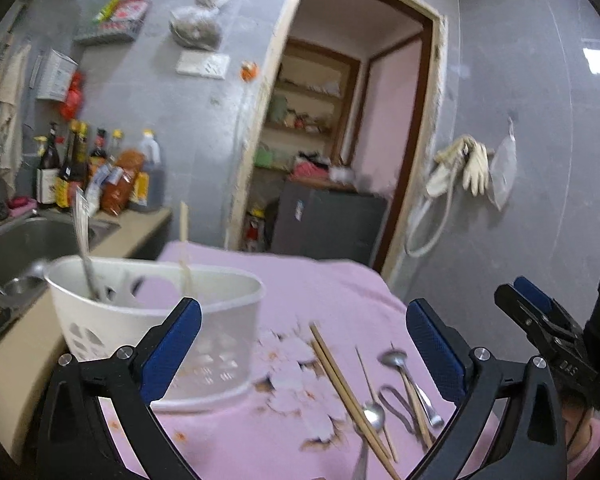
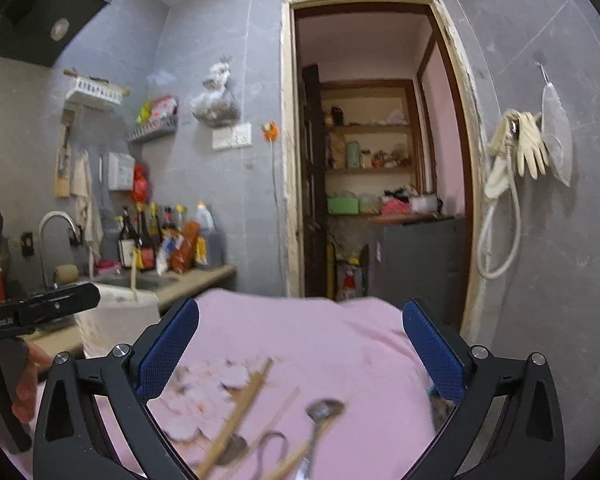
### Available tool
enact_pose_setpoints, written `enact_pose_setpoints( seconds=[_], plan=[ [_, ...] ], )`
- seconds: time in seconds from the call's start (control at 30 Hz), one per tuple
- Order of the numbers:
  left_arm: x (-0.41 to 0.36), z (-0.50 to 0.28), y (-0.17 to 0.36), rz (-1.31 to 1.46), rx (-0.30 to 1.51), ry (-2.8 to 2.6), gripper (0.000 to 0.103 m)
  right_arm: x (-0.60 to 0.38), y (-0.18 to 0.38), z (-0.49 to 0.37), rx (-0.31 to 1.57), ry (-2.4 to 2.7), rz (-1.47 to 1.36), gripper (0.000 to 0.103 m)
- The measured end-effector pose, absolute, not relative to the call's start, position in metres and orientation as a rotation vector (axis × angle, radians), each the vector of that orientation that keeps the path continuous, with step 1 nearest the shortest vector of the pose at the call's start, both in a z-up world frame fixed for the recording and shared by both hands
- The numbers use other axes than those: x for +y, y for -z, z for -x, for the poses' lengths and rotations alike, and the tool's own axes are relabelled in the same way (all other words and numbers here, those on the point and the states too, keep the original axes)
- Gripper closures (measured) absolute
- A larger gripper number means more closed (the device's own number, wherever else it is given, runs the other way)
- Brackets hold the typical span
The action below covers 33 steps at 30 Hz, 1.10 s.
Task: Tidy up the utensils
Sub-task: 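Move both tools back down to the remaining utensils on the cloth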
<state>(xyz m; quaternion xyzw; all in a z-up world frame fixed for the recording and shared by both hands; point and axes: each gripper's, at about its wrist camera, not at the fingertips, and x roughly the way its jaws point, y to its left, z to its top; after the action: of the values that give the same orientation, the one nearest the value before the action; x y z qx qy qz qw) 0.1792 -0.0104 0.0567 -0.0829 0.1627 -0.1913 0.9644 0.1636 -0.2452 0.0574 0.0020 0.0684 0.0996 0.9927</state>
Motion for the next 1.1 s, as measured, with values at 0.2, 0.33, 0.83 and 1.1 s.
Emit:
enact_pose_setpoints(
  seconds=[0.2, 0.33, 0.83, 1.1],
  plan=[
    [-0.038, -0.19, -0.032, 0.126, 0.446, 0.419, 0.003, -0.265, -0.037, -0.173, 0.257, -0.149, 0.009, 0.0],
    [-0.051, -0.196, -0.016, 0.101, 0.516, 0.425, 0.003, -0.277, -0.023, -0.182, 0.344, -0.137, -0.001, 0.001],
    [-0.079, -0.249, 0.024, 0.086, 0.845, 0.525, 0.052, -0.279, 0.01, -0.228, 0.612, -0.232, 0.009, 0.04],
    [-0.081, -0.28, 0.035, 0.176, 0.966, 0.558, 0.077, -0.272, 0.021, -0.254, 0.717, -0.281, 0.046, 0.053]
  ],
)
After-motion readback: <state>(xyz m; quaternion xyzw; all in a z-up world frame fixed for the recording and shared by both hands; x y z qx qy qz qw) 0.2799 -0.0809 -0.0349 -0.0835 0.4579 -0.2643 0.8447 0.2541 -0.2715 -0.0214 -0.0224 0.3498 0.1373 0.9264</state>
